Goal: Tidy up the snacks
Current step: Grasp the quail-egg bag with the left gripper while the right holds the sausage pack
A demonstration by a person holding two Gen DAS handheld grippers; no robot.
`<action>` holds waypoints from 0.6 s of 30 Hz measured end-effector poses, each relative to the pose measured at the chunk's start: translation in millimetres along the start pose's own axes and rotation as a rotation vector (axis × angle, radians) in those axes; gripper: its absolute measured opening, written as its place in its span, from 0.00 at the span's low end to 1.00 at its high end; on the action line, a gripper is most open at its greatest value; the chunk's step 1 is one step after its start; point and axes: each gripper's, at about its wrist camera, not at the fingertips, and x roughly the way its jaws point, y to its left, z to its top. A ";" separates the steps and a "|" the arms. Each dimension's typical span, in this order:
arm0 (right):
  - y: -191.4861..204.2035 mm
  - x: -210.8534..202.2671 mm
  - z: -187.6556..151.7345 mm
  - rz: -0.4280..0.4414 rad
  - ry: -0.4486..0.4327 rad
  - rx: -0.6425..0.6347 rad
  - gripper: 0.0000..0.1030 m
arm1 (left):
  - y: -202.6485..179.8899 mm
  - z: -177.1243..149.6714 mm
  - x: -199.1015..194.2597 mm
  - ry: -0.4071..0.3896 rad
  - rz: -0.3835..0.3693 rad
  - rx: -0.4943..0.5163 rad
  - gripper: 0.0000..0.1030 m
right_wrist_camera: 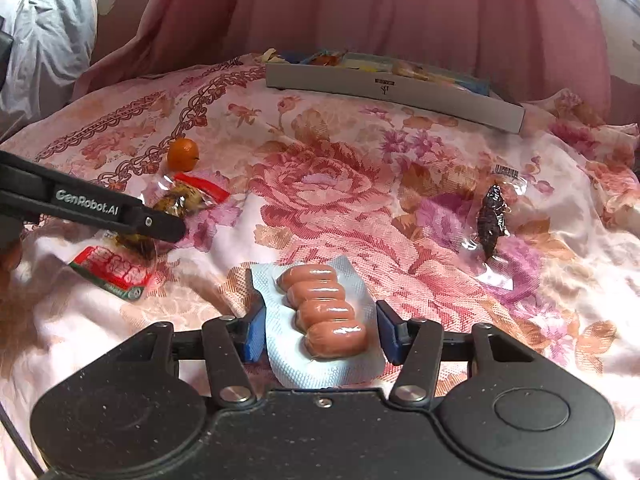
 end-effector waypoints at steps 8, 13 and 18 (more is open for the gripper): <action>-9.6 -12.5 0.7 -0.062 -0.031 -0.056 0.54 | -20.6 -8.0 -5.2 -0.012 -0.011 0.042 0.40; -19.9 -12.5 -0.8 -0.089 -0.028 -0.061 0.54 | -26.2 -9.5 -8.7 -0.038 0.008 0.075 0.38; -15.2 -14.6 -2.7 -0.072 -0.039 -0.074 0.54 | -32.8 -9.6 -14.3 -0.077 0.006 0.109 0.37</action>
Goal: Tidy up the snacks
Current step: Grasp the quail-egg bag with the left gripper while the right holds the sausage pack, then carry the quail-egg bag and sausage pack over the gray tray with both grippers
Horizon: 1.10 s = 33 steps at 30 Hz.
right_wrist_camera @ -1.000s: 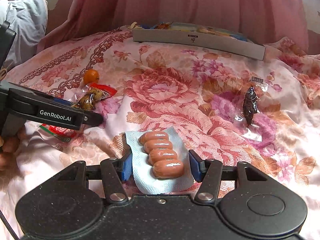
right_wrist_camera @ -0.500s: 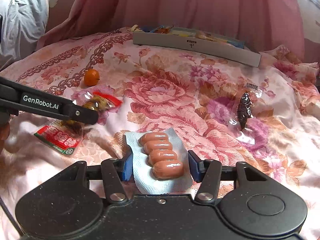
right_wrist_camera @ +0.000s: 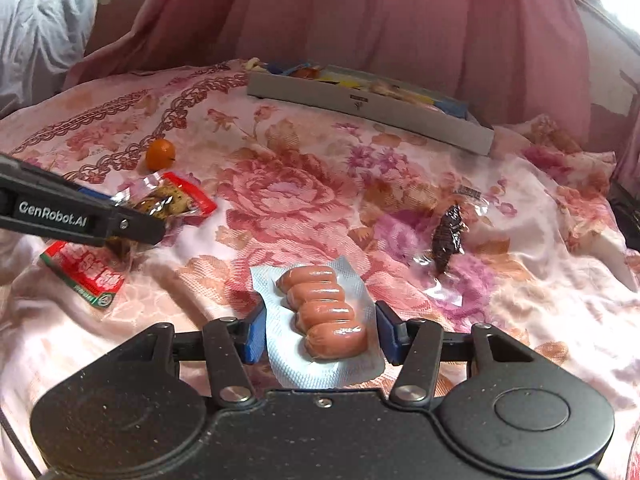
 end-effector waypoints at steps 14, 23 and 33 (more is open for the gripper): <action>-16.7 1.6 25.0 -0.013 -0.111 -0.013 0.54 | 6.2 38.0 0.7 -0.085 -0.069 -0.087 0.37; -55.7 27.3 82.6 0.001 -0.188 -0.043 0.54 | -5.4 113.4 45.8 -0.192 -0.071 -0.039 0.38; -102.7 80.2 170.6 -0.011 -0.225 -0.101 0.54 | -14.2 202.4 109.1 -0.259 -0.094 -0.006 0.38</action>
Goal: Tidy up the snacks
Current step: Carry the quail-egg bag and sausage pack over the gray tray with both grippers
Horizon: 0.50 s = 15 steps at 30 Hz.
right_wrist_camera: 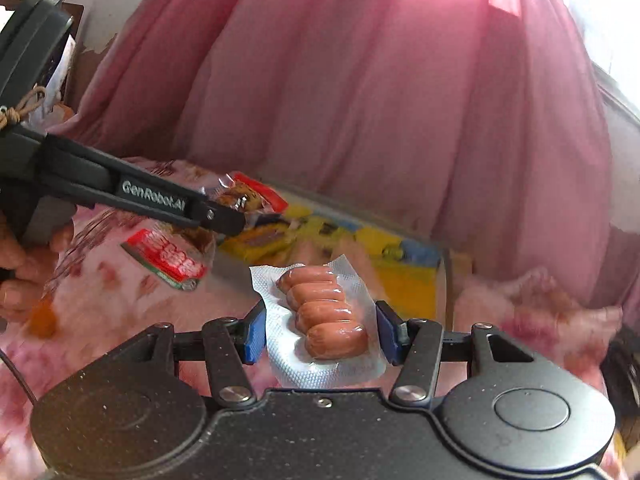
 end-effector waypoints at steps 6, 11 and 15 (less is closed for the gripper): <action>-15.0 50.2 32.2 -0.013 -0.048 0.036 0.54 | 8.4 30.4 36.6 -0.013 0.011 0.004 0.38; -19.7 83.4 34.7 -0.067 -0.089 0.073 0.54 | 13.5 45.1 63.5 0.001 0.034 0.021 0.38; -24.7 100.9 28.3 -0.084 -0.081 0.125 0.54 | 19.6 49.8 78.6 0.031 0.049 0.013 0.38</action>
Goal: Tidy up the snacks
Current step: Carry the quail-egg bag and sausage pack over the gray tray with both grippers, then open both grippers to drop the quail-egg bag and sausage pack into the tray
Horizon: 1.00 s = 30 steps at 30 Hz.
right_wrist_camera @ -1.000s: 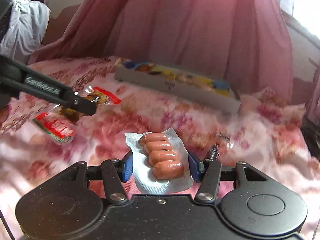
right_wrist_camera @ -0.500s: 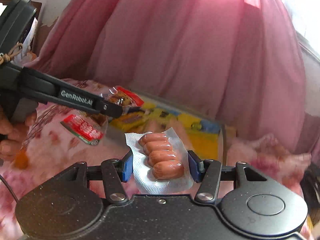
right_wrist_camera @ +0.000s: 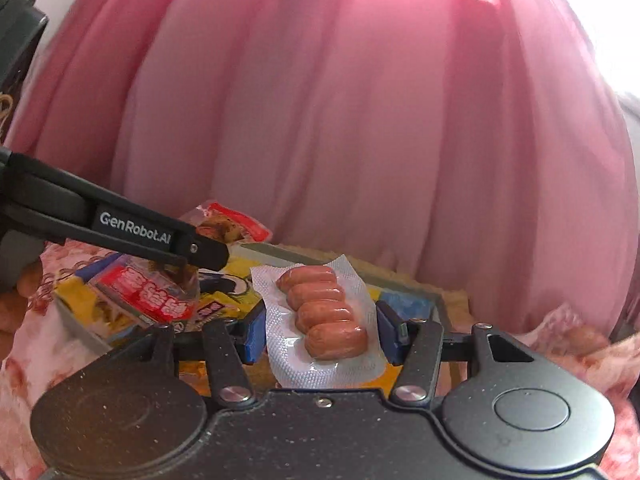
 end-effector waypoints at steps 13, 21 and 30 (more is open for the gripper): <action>-10.7 32.6 -8.5 0.021 0.066 0.137 0.55 | 0.8 -3.9 35.1 0.105 0.025 -0.046 0.38; -17.0 44.3 -14.9 0.020 0.097 0.171 0.57 | 6.7 -6.8 44.9 0.133 0.029 -0.079 0.39; -16.3 39.8 -14.6 0.012 0.059 0.153 0.75 | 11.8 -5.9 45.4 0.128 0.021 -0.119 0.43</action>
